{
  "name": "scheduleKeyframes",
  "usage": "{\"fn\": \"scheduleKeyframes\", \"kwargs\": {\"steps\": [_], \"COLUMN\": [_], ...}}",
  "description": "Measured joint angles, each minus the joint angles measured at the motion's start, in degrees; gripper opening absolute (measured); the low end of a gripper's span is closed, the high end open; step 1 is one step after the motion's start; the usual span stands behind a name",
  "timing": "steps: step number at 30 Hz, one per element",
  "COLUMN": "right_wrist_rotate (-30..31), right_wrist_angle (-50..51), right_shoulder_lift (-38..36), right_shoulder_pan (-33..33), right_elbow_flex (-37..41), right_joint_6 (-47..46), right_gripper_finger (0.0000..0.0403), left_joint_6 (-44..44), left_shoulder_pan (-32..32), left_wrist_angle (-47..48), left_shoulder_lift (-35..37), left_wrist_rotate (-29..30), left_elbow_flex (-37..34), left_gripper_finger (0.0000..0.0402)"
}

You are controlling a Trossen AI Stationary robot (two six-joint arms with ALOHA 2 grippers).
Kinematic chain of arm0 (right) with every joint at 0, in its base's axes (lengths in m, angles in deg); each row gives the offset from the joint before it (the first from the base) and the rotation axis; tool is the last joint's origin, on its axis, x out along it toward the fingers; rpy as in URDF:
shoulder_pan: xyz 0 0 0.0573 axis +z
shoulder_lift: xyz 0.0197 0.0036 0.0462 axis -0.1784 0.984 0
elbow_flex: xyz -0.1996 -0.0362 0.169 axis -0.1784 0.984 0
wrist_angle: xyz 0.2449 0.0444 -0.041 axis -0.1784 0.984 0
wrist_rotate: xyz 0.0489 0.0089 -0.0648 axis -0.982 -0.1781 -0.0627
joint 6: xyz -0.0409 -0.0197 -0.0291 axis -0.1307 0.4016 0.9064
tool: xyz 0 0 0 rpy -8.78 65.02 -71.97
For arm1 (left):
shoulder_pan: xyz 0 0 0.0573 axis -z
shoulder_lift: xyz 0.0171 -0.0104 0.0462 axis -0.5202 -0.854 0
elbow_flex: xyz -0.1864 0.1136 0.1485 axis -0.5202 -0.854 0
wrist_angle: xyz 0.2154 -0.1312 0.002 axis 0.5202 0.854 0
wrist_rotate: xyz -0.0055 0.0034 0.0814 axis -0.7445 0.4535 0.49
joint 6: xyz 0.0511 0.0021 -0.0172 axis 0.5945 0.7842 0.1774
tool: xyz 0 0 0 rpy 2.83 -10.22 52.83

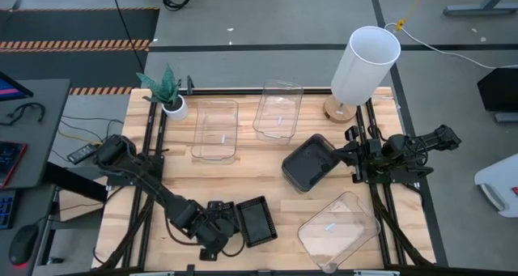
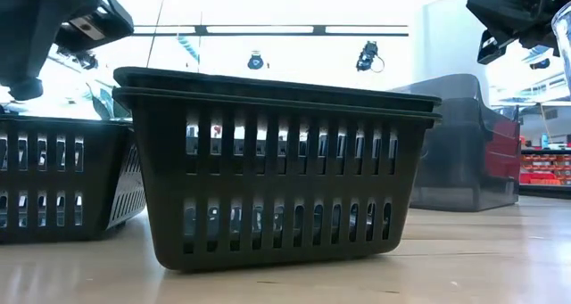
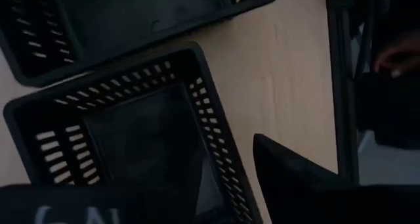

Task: Stack baskets by color
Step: Stack the left black basket on the top of the right black basket

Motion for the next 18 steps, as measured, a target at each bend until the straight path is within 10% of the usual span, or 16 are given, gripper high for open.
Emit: {"fn": "scheduleKeyframes", "kwargs": {"steps": [18], "right_wrist_rotate": [0.02], "right_wrist_angle": [-0.07], "right_shoulder_lift": [0.05], "right_shoulder_pan": [0.01], "right_elbow_flex": [-0.04], "right_joint_6": [0.00], "right_gripper_finger": [0.0016], "left_joint_6": [-5.59], "left_shoulder_pan": [2.50], "left_wrist_angle": [-4.90], "left_shoulder_lift": [-4.73], "left_wrist_rotate": [5.15], "left_elbow_flex": [0.04], "left_gripper_finger": [0.0139]}}
